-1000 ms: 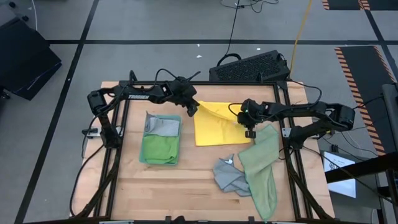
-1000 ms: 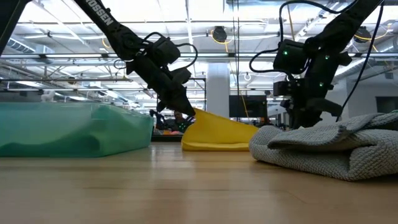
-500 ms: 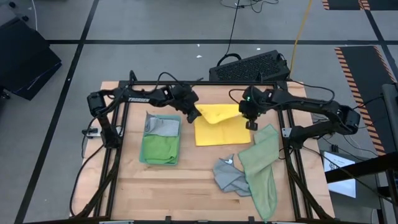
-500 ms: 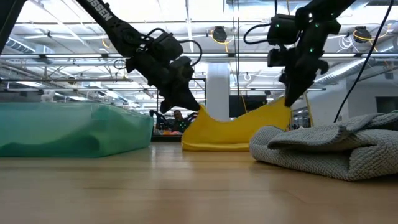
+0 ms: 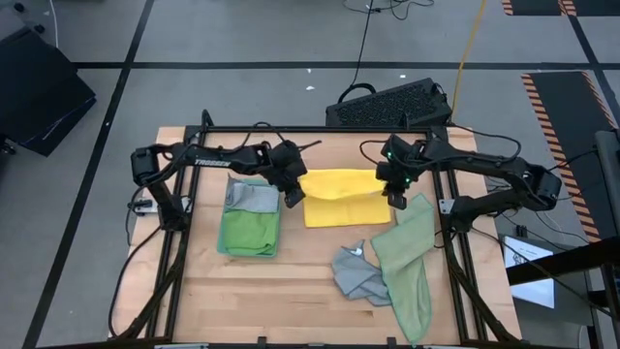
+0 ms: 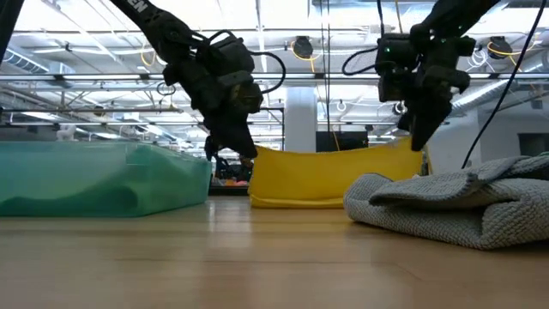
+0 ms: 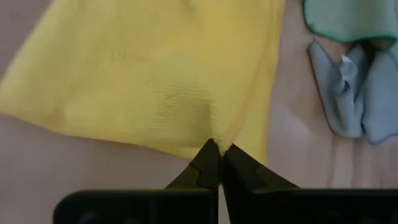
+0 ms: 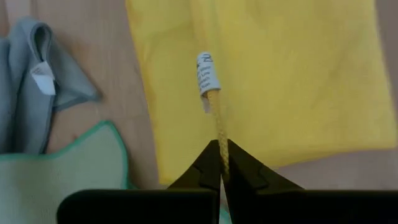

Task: Fold microfiber towels
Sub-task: Fold the yellow microfiber cloth

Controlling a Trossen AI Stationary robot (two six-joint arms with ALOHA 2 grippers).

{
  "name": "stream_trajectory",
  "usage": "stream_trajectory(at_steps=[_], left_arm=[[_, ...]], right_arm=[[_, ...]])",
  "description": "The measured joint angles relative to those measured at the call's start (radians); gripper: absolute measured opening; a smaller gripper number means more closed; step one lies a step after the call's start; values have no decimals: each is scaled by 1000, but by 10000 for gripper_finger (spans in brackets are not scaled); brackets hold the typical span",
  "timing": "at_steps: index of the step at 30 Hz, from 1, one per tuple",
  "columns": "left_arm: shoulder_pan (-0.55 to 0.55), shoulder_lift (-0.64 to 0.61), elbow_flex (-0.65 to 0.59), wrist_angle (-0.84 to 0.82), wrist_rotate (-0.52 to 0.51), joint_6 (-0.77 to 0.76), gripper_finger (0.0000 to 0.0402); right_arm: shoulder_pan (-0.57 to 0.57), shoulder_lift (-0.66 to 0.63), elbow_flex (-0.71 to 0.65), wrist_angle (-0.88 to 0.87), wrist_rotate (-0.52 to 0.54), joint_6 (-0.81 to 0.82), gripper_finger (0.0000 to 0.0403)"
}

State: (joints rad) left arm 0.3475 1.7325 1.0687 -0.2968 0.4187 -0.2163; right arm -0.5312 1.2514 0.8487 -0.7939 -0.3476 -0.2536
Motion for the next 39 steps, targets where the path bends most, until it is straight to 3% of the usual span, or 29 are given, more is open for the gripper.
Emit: stream_trajectory(at_steps=[5,12,19,27,33,39], left_arm=[[-40,0,0,-22,-1,-28,11],[-91,0,0,-28,-50,-84,13],[-108,0,0,-98,-16,-220,6],[-137,0,0,-55,-58,-262,4],[-146,0,0,-11,-107,-273,12],[-72,-47,3,66,-149,-321,7]], right_arm=[[-1,0,-48,-4,-100,-1,2],[-13,0,-70,6,-117,-73,2],[-18,0,-70,2,-260,-31,2],[-16,11,-71,20,-235,-69,2],[-31,14,-71,12,-91,-108,2],[-126,13,-22,2,38,-116,2]])
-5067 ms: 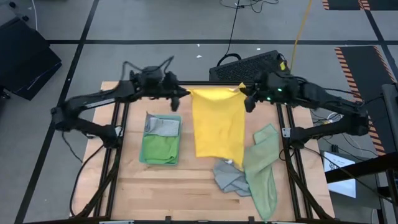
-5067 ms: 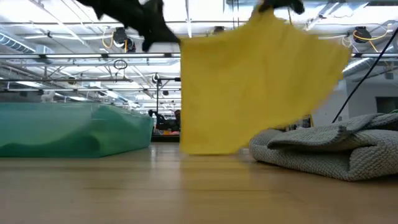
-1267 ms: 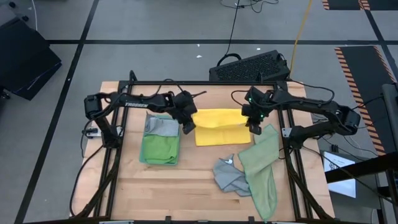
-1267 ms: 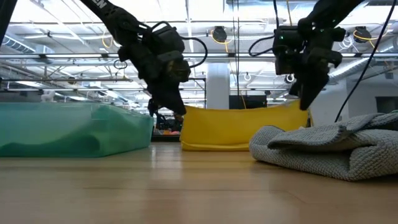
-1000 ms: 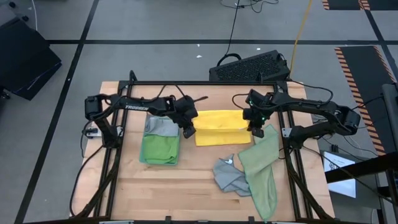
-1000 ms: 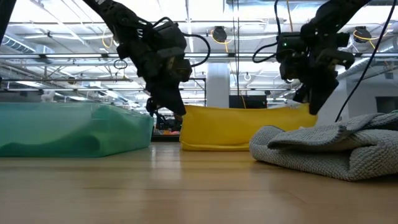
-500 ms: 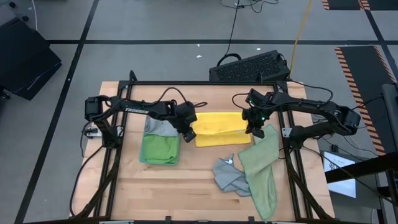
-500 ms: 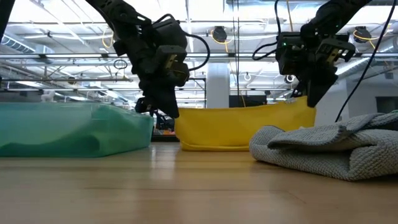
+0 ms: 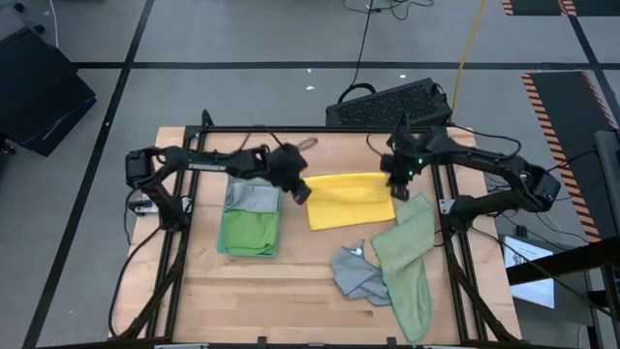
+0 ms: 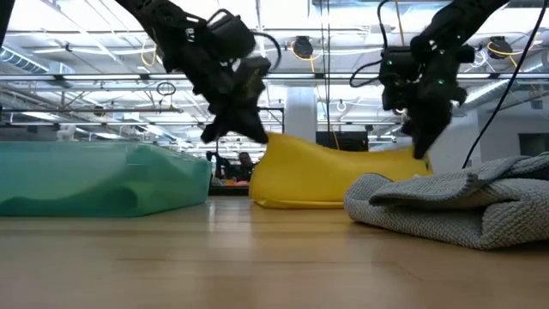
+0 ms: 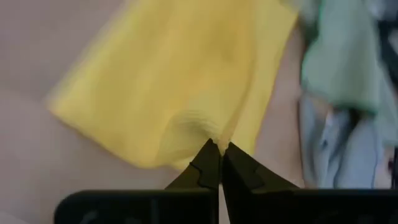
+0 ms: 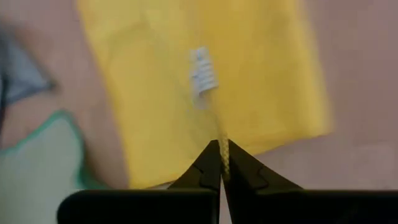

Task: Fold microfiber towels
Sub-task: Fold the yellow microfiber cloth

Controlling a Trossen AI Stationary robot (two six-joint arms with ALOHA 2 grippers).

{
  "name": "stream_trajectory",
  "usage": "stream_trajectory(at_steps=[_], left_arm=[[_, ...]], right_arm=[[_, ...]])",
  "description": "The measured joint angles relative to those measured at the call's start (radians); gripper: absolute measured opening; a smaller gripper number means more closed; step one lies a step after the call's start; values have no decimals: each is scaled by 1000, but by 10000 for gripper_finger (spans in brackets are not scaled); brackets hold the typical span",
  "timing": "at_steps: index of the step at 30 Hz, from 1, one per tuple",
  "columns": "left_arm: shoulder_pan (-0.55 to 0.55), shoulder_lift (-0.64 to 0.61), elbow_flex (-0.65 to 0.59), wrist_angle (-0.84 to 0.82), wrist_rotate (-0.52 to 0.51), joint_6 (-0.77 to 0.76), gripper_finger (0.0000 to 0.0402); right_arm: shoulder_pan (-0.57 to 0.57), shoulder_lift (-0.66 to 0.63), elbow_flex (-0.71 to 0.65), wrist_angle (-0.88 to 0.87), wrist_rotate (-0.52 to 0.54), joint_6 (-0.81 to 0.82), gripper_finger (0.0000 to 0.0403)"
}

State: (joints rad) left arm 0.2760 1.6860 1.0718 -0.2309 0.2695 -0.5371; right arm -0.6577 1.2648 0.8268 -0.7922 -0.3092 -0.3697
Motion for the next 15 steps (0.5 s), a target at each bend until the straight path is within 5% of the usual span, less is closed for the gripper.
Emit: stream_trajectory(at_steps=[7,15], left_arm=[[137,-72,19,82,-105,42,7],[236,-71,19,98,-107,43,7]], right_arm=[[-134,4,136,101,24,-74,2],[-247,26,193,196,14,-35,2]])
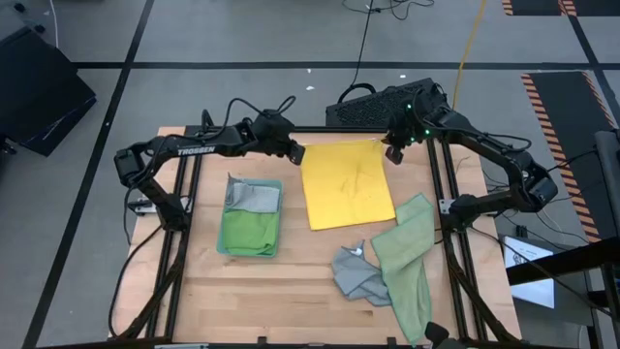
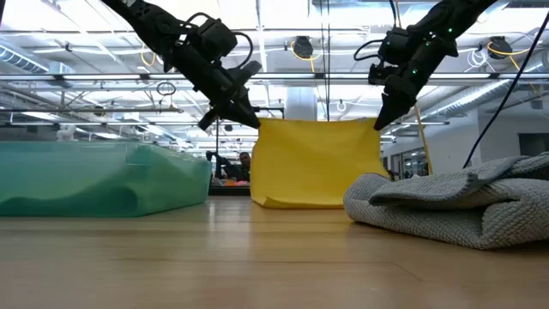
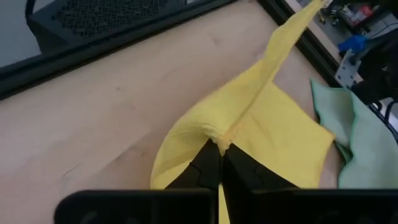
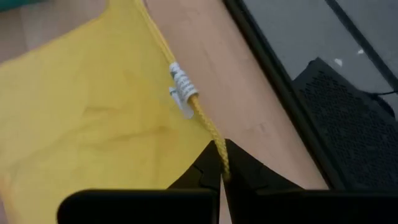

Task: Fold microfiber towels
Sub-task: Fold the yellow microfiber cloth

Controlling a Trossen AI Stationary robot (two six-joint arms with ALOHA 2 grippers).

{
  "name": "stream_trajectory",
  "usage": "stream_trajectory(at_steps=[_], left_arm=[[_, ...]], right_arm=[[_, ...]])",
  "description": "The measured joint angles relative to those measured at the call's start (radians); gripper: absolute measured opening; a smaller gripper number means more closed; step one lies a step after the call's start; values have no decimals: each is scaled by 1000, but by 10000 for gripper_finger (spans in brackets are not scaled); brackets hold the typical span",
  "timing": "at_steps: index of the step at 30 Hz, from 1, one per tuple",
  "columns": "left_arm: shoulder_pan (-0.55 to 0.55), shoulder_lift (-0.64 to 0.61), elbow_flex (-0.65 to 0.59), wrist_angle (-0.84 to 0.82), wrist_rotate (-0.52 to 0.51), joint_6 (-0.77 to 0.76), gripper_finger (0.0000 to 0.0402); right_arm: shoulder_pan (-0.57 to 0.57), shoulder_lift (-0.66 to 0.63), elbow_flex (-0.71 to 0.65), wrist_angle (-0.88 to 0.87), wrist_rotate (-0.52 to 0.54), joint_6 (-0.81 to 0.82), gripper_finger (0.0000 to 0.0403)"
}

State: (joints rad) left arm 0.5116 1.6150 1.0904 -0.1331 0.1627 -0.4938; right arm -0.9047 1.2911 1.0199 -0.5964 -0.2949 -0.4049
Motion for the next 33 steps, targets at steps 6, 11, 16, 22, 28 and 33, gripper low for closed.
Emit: stream_trajectory(at_steps=[6,11,16,22,28,33], left_arm=[[-30,0,0,1,24,-27,7],[-92,0,0,3,26,-74,4],[-136,0,0,4,12,-96,4],[-38,10,-1,53,5,16,3],[151,28,-1,209,39,41,3],[236,31,55,231,108,59,2]], right_arm=[[-5,0,0,-110,-85,26,2],[-5,0,0,-223,-109,50,2],[-5,0,0,-345,-190,71,2],[-3,-11,-1,-273,-206,144,2],[-6,-1,0,64,-107,282,2],[-19,4,29,166,-53,309,2]])
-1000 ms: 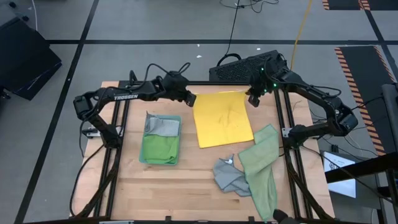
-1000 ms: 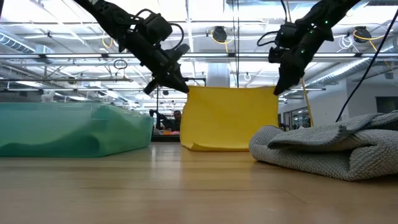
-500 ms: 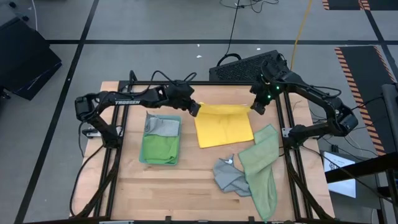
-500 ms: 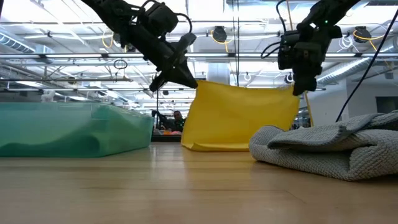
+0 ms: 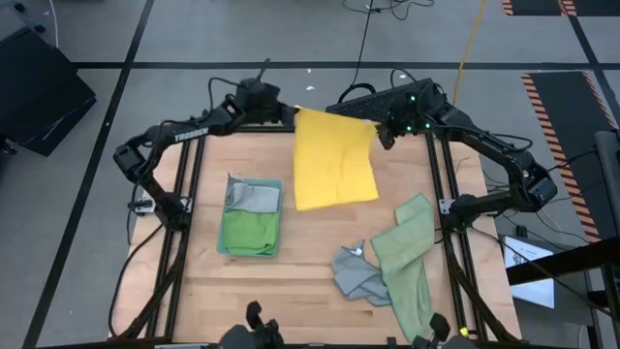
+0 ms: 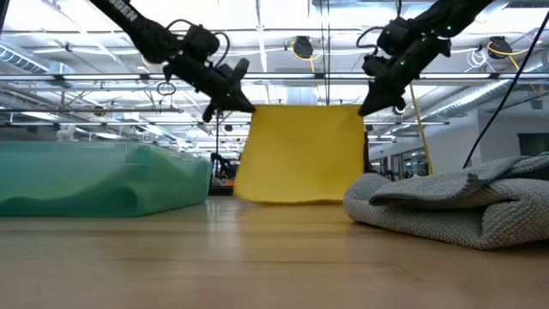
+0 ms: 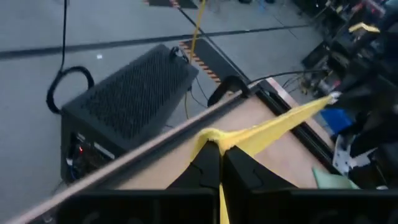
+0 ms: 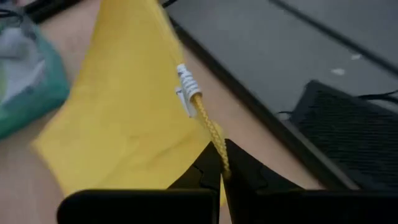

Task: Fold microfiber towels
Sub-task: Fold the yellow microfiber cloth

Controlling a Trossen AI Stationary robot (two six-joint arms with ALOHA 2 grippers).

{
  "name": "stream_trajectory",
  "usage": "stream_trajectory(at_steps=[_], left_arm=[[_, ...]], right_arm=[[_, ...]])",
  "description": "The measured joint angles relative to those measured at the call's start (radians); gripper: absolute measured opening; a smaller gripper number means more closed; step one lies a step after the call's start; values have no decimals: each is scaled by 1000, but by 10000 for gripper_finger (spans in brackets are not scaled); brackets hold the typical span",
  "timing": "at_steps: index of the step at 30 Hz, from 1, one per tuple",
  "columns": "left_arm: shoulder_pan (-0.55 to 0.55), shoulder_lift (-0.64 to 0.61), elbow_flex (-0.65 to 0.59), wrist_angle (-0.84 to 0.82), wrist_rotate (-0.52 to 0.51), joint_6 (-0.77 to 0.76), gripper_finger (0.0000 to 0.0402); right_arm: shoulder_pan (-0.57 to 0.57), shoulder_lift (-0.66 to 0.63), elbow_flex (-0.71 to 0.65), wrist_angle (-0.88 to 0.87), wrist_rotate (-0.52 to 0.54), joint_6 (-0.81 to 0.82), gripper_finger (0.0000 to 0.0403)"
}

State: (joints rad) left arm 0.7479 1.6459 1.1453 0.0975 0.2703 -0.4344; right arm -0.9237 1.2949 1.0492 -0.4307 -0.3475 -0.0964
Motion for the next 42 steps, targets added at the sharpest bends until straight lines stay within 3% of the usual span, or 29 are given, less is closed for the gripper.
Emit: stream_trajectory(at_steps=[4,9,16,28,36,42], left_arm=[[1,-2,55,-109,26,55,1],[-26,-2,26,-130,27,62,1],[-80,0,-51,-173,18,70,1],[-92,0,-163,-258,13,120,2],[-100,0,-207,-260,43,137,2],[-104,-1,-209,-265,47,164,3]], right_arm=[[-9,-1,22,-71,21,-28,2],[-4,-2,-6,-155,4,-92,2],[-3,-2,-103,-86,-1,-94,2],[57,-2,-239,55,-127,84,2],[121,-2,-340,172,-128,255,2],[146,-2,-369,198,-129,270,2]])
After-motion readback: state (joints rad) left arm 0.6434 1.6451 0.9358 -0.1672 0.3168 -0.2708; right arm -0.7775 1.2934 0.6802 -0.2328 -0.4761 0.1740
